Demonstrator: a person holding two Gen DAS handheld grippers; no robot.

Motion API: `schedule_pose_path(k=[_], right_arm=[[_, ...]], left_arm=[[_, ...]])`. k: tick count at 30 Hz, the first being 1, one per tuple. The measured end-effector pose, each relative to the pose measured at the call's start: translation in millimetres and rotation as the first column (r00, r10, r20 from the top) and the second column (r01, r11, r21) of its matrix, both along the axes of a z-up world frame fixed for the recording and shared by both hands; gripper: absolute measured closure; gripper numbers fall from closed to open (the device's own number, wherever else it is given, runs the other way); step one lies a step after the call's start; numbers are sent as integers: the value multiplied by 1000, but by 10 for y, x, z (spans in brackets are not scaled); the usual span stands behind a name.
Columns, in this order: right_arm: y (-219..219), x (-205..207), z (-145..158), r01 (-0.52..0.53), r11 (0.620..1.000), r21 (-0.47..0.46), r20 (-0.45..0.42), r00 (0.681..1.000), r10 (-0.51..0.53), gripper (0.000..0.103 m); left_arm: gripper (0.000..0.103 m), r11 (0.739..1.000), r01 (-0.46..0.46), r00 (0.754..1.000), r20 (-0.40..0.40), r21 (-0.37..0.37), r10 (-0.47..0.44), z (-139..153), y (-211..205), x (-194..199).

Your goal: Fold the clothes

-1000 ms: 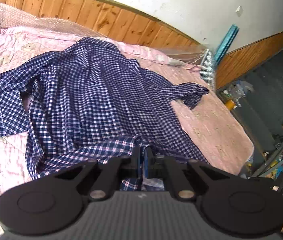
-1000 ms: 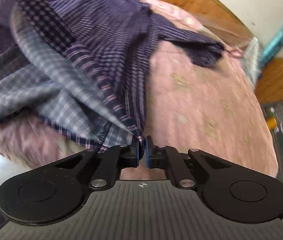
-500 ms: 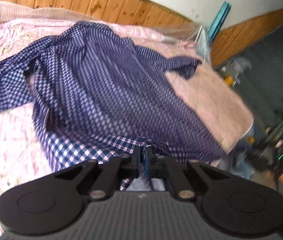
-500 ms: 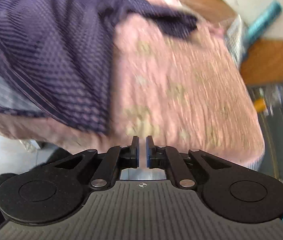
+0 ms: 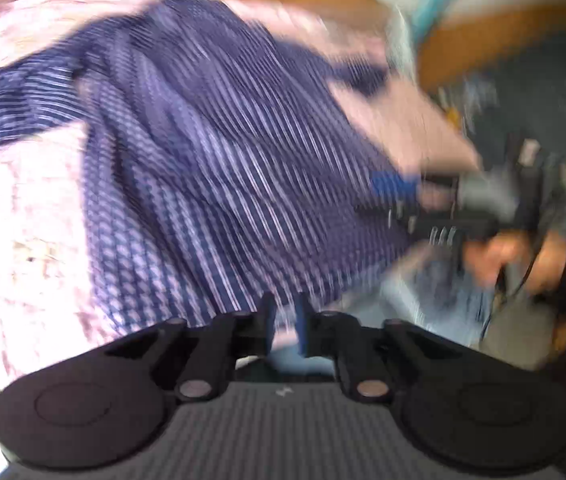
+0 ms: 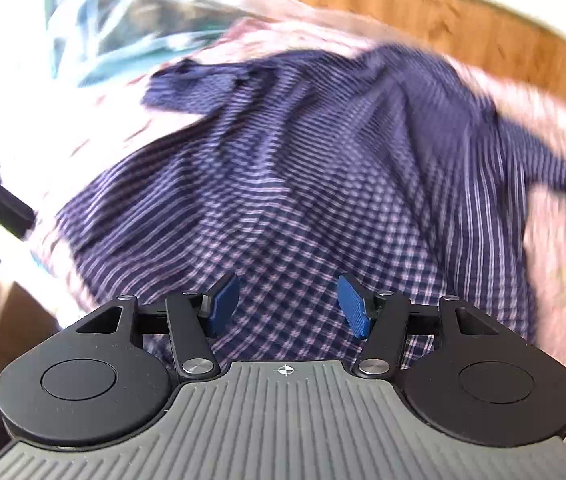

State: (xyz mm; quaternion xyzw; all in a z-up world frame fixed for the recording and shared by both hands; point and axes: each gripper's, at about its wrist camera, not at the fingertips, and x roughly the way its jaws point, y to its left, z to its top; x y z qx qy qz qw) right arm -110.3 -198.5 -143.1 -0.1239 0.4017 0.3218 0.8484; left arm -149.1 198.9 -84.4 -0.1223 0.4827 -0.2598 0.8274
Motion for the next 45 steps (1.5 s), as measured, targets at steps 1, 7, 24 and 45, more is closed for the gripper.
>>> schedule_pose_path(k=[1,7,24,45], right_arm=[[-76,92,-87,44,999,-16,-52,998,-44,50],[-812,266,-350,178,972,-150,-227,951,-209,60],[-1363,3652,640,230,973,5,-70,971,-229,45],[-38,6051,-560,-132,990,48,-125,983,137,77]], left_arm=[[80,998,-55,998,1,-38,55,-23,88,72],[79,987,-121,985,-113,106,133,-543,205,449],[52,929,-137,989,107,342,106,80,575,4075],[50,979,-11,1000,31,206,5,-1179,222,5932]])
